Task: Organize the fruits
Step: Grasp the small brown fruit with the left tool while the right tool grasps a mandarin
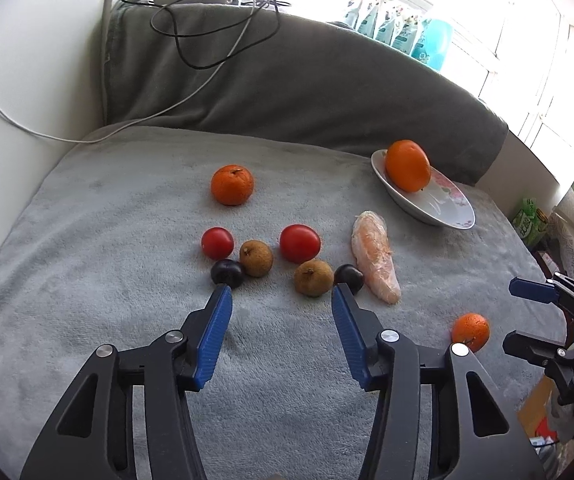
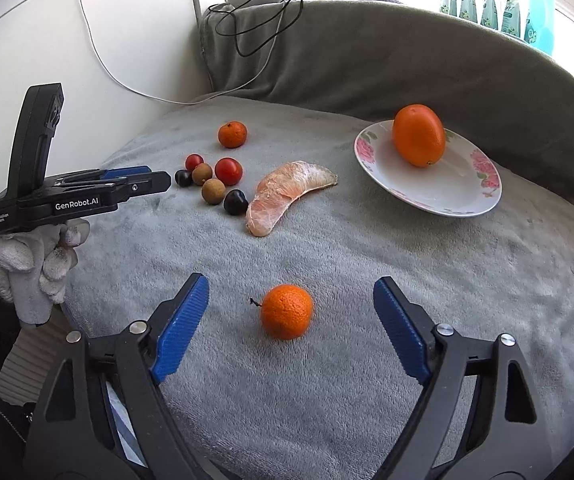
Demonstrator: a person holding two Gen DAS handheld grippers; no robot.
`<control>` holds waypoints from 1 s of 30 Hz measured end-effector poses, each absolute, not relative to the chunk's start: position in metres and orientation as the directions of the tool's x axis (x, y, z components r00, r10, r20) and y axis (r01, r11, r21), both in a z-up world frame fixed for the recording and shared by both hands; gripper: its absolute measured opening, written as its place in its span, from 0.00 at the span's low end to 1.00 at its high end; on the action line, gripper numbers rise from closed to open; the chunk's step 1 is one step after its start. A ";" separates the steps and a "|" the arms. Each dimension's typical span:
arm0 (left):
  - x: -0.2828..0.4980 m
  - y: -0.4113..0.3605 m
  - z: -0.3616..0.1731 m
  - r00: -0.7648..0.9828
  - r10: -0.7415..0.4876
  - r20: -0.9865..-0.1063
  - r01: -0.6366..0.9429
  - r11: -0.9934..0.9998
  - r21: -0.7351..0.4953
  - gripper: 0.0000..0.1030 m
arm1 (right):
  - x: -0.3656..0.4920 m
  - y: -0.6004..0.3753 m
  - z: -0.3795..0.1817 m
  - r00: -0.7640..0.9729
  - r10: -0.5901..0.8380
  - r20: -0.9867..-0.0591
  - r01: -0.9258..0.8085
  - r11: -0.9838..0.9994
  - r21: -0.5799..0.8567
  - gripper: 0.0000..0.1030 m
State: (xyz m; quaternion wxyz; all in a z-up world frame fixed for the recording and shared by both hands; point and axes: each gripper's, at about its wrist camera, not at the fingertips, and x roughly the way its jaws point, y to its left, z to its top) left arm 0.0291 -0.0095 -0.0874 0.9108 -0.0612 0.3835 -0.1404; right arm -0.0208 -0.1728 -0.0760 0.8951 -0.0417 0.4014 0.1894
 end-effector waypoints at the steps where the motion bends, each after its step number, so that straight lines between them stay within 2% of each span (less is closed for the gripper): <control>1: 0.031 -0.013 -0.088 0.661 -0.308 -0.684 0.219 0.951 -0.217 0.47 | -0.021 -0.172 -0.078 0.600 0.309 -0.738 -0.376 0.923 0.080 0.82; 6: 0.042 -0.028 -0.093 0.638 -0.325 -0.698 0.248 0.945 -0.213 0.44 | -0.021 -0.169 -0.086 0.578 0.316 -0.752 -0.393 0.916 0.083 0.73; 10: 0.050 -0.037 -0.098 0.622 -0.330 -0.710 0.253 0.943 -0.216 0.43 | -0.019 -0.169 -0.090 0.568 0.318 -0.759 -0.398 0.914 0.085 0.71; 12: 0.054 -0.039 -0.100 0.616 -0.327 -0.716 0.252 0.944 -0.214 0.43 | -0.016 -0.170 -0.093 0.561 0.316 -0.765 -0.393 0.915 0.089 0.64; 14: 0.057 -0.040 -0.101 0.612 -0.326 -0.720 0.251 0.944 -0.214 0.41 | -0.014 -0.172 -0.096 0.551 0.321 -0.770 -0.389 0.915 0.103 0.60; 26: 0.072 -0.036 -0.110 0.578 -0.346 -0.739 0.226 0.938 -0.262 0.40 | -0.010 -0.174 -0.104 0.528 0.333 -0.781 -0.386 0.913 0.129 0.59; 30: 0.075 -0.036 -0.113 0.566 -0.354 -0.744 0.220 0.935 -0.277 0.39 | -0.008 -0.175 -0.108 0.515 0.338 -0.788 -0.380 0.914 0.144 0.52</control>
